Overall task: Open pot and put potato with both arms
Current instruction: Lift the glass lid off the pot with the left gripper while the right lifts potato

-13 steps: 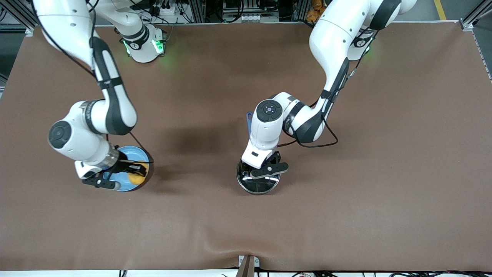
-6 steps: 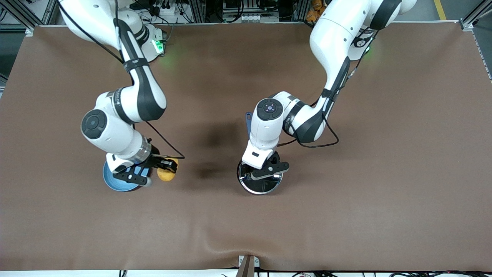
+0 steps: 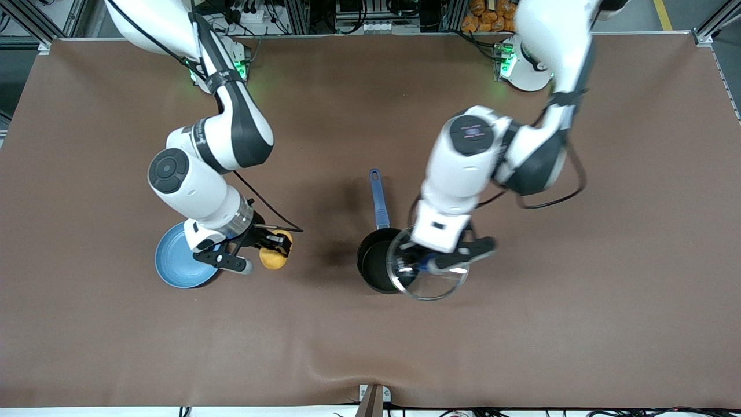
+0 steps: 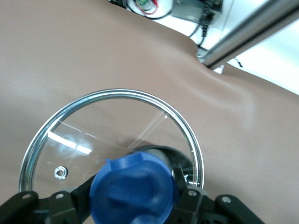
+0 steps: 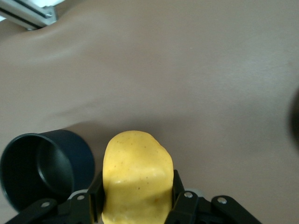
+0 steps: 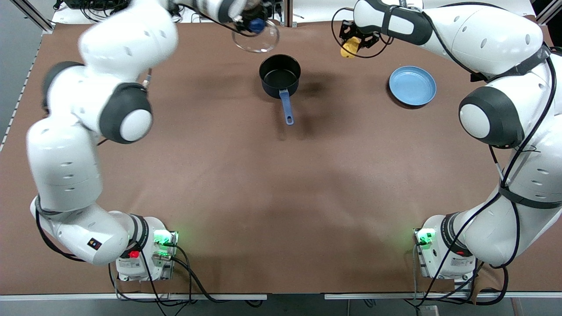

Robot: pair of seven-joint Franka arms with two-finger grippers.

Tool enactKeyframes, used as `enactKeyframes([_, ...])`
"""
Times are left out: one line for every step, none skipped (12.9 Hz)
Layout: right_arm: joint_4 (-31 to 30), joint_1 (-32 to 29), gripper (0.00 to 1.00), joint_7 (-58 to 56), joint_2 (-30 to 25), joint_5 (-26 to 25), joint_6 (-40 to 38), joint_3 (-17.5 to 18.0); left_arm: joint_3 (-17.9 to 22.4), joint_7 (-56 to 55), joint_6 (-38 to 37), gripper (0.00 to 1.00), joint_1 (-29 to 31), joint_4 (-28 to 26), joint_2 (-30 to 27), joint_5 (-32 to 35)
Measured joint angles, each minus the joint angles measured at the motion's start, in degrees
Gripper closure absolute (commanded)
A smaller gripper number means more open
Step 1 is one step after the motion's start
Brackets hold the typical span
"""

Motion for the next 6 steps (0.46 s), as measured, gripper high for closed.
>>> enactKeyframes([0.8,0.9,0.68,0.2,0.1,0.0,0.0,0.0,-0.9,3.2,-0.2,1.0,2.7,-4.0,-3.2,-0.6])
enactKeyframes([1.9,2.2,0.7,1.3,0.6,0.0,-0.1,0.1,-1.7,6.5,-0.2,1.0,5.4,-8.4,-6.3,-1.0])
enactKeyframes([3.0,3.8,0.73,2.7,1.4,0.0,-0.1,0.1,-2.4,10.1,-0.3,1.0,8.1,-12.8,-9.3,-1.5])
enactKeyframes([4.5,5.3,0.77,3.8,2.8,0.0,-0.1,0.1,-2.9,13.7,-0.3,1.0,10.6,-17.0,-11.9,-1.8])
enactKeyframes([6.6,6.9,0.85,4.4,4.8,0.0,0.0,0.2,-3.1,16.9,-0.2,1.0,12.8,-20.9,-14.0,-2.0])
enactKeyframes([9.3,8.1,0.91,5.0,7.1,0.0,0.3,0.2,-3.1,19.0,0.2,1.0,14.7,-24.5,-15.7,-2.3])
